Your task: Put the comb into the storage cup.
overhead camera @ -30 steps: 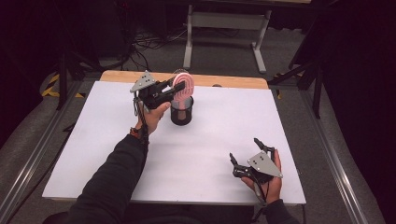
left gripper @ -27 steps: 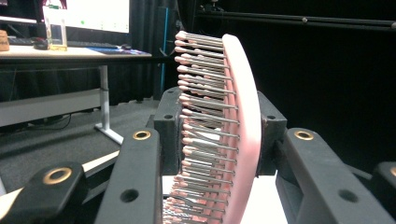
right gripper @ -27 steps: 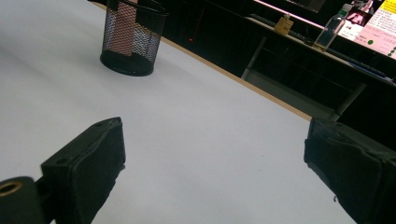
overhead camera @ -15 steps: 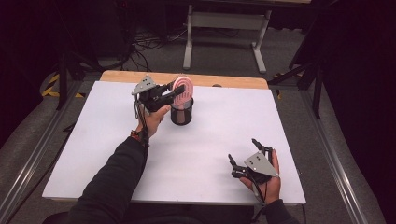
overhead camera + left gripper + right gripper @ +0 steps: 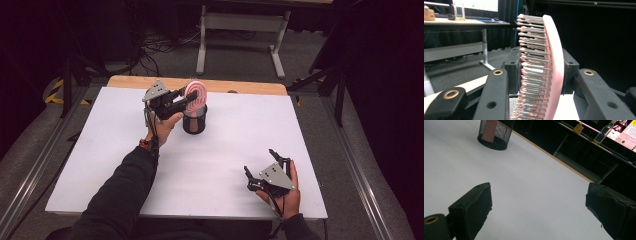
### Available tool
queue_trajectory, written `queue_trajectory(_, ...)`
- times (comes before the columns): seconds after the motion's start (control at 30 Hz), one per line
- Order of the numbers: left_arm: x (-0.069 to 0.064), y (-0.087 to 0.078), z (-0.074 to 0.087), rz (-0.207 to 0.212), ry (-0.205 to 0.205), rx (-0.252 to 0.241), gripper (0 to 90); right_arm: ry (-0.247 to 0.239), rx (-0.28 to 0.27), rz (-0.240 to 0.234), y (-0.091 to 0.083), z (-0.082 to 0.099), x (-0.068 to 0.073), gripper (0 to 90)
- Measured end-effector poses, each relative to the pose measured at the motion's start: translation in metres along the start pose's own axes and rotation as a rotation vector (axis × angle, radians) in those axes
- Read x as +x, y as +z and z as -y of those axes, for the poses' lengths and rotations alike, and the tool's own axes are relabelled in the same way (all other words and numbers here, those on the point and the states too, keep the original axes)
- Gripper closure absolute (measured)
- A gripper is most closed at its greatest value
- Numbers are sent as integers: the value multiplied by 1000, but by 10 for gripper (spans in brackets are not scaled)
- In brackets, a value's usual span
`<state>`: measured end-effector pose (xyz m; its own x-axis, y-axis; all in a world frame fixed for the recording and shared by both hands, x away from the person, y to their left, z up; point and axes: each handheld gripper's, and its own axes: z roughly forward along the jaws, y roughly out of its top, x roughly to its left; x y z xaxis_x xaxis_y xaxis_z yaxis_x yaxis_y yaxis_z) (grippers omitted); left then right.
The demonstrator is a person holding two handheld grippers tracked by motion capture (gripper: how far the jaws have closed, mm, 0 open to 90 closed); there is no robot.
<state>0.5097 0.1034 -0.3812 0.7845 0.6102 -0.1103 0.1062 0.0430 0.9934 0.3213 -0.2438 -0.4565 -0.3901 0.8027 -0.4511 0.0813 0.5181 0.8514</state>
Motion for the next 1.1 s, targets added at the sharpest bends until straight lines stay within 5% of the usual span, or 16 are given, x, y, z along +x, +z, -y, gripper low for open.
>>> queue_trajectory(0.53,23,3,-8,-125,26,42,543,-69,35,-14,2,0,6,95)
queue_trajectory(1.1,36,1,1,-137,-34,77,518,-93,38,-13,2,-1,9,95)
